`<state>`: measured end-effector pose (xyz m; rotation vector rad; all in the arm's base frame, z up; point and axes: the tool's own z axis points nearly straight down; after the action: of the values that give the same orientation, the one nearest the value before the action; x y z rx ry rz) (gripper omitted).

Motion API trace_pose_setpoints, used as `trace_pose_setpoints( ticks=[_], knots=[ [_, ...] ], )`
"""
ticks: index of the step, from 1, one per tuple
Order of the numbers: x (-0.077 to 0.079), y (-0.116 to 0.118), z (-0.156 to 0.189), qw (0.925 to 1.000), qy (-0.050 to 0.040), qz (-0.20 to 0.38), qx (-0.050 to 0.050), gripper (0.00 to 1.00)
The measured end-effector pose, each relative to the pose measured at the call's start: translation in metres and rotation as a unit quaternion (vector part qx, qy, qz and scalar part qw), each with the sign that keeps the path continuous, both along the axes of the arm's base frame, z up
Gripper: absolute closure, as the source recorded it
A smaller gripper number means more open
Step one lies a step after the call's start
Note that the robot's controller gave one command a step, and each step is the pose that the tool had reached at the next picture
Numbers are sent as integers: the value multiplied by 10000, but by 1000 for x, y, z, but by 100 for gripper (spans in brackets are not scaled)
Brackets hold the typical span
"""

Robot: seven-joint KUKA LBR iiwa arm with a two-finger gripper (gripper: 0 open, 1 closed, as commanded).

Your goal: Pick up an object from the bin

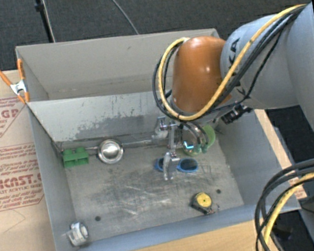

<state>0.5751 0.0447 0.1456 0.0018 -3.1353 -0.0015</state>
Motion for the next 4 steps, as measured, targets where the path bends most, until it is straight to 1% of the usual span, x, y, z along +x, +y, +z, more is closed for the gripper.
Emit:
trace_pose_setpoints(
  ticks=[1, 2, 3, 4],
  knots=[
    [-1, -67, -23, 9973, -26, -727, -15, 0],
    [-14, -73, -25, 9945, -27, -1043, -2, 0],
    [-11, -78, -25, 9898, -37, -1423, -3, 0],
    [-11, -77, -34, 9871, -46, -1600, -2, 0]
  ],
)
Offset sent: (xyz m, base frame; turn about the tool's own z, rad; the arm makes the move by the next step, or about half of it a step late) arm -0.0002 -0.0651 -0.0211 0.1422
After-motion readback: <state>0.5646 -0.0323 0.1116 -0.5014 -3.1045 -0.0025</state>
